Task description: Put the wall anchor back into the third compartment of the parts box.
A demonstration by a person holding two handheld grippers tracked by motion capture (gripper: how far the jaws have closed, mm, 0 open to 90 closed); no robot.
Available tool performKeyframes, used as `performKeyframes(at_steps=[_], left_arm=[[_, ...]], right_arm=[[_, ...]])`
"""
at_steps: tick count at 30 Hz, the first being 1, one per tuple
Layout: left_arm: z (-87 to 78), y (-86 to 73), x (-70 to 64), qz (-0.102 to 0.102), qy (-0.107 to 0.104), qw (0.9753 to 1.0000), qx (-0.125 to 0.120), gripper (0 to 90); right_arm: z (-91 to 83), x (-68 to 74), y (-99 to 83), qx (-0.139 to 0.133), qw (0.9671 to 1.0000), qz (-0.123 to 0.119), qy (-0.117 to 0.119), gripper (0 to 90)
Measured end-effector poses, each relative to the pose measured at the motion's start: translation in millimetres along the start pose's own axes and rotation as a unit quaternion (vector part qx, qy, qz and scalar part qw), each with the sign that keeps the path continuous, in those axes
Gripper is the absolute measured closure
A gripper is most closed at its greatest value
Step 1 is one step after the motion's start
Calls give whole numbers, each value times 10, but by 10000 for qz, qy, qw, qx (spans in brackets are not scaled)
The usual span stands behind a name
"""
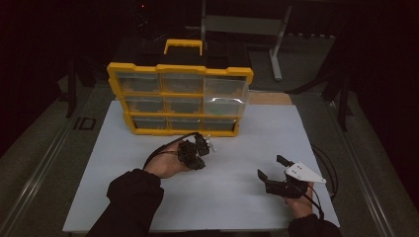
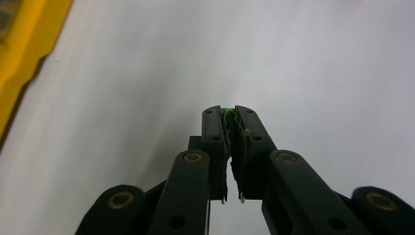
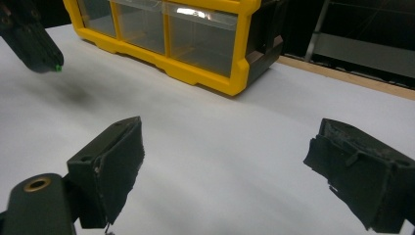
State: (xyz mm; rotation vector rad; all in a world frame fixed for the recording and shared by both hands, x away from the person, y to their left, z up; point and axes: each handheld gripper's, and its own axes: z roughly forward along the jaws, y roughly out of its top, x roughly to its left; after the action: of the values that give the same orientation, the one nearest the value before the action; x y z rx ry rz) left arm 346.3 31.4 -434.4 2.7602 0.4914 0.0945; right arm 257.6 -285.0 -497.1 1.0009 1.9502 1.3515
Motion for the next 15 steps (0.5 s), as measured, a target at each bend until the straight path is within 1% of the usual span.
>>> performKeyframes(at_steps=[6, 7, 15], left_arm=[[-125, 0, 41, 24, 121, 9999, -34, 842], [-147, 0, 49, 3, 149, 9999, -53, 842], [-316, 13, 116, 5, 267, 9995, -139, 841]], right_arm=[[2, 1, 0, 1, 10000, -2, -3, 114], [1, 1, 0, 4, 10000, -2, -1, 114], [1, 2, 1, 4, 10000, -1, 2, 114]])
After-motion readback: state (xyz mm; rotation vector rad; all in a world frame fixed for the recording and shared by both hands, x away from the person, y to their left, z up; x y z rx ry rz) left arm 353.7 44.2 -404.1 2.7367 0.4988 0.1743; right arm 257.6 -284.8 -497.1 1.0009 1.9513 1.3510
